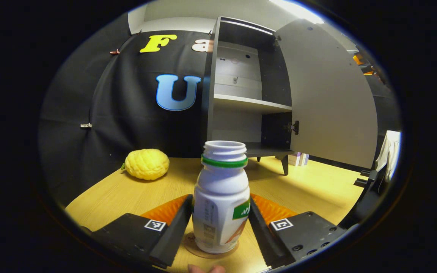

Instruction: Open the cabinet door with the right hand, grasp the bottle in the cabinet with the left hand and place it on the coaster, then close the cabinet door with the right hand.

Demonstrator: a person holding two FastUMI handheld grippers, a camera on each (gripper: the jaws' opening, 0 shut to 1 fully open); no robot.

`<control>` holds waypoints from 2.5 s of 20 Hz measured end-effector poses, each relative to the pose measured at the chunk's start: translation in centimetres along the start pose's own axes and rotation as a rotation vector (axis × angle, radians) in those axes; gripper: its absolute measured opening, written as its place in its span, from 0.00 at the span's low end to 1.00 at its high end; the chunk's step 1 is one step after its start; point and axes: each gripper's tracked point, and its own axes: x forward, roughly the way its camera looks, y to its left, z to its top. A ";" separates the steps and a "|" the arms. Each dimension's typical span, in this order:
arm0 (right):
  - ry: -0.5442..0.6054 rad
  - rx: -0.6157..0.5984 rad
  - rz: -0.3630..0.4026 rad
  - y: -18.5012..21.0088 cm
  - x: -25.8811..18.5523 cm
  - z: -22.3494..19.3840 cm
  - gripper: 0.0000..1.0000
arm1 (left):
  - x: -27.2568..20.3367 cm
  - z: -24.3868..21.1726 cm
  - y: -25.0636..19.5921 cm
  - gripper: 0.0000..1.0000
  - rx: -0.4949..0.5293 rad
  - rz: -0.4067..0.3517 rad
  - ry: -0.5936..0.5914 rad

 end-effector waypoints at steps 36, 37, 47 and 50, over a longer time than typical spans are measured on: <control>0.108 0.139 0.235 5.9 -0.4 -0.6 0.97 | -5.8 25.5 -3.8 0.95 0.005 0.394 0.023; 0.110 0.138 0.246 6.7 -0.7 -0.7 0.97 | -5.6 25.6 -4.1 0.93 0.005 0.392 0.025; 0.139 0.166 0.333 11.7 -2.0 -0.3 1.00 | -5.9 26.7 -4.1 0.95 -0.028 0.368 0.023; 0.144 0.180 0.362 14.0 -1.9 -0.5 0.97 | -6.2 26.7 -3.5 0.95 -0.020 0.369 0.023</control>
